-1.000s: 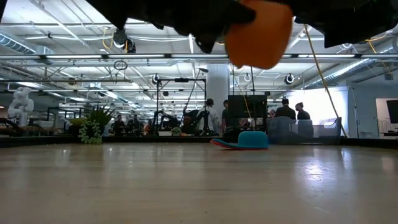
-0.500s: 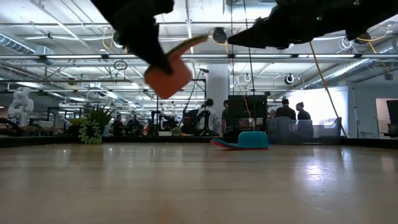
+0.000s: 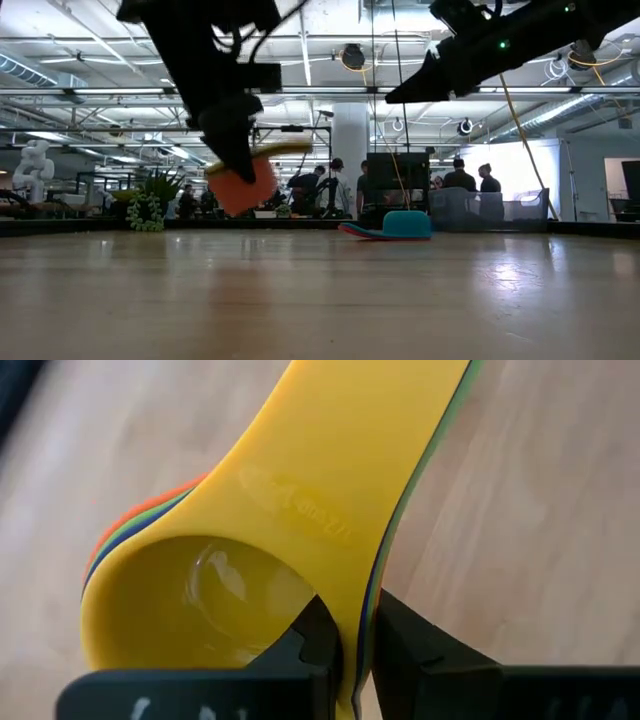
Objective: Nest measuring cups in basket
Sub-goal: Adjust the stack of measuring cups
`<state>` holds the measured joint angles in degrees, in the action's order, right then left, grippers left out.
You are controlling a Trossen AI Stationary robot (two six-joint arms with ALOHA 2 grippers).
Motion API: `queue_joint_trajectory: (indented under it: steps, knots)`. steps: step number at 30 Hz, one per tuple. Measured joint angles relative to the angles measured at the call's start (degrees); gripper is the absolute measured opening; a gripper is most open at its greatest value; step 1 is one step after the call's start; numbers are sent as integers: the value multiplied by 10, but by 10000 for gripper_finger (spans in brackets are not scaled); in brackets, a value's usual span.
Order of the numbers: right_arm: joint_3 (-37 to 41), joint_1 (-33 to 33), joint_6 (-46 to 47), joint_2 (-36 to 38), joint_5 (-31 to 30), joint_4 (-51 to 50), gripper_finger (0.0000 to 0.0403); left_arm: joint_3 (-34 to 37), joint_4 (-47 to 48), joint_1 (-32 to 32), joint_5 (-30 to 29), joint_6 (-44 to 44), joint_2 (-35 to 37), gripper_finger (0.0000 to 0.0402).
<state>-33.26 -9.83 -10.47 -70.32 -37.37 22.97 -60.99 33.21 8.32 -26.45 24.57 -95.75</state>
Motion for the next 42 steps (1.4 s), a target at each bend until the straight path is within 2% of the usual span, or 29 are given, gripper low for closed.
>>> queue_joint_trajectory:
  steps: [8,25,38,42]
  knots:
    - [0,0,1,1,-5,-10,233,-1,22,-38,76,26,-46,35]
    - [0,0,13,2,1,-10,233,-1,40,-45,102,15,-42,52]
    - [0,-4,66,-10,14,-10,233,0,31,-66,104,11,-44,164]
    - [-39,-19,66,-48,-16,-60,233,0,34,-70,106,-4,-38,185]
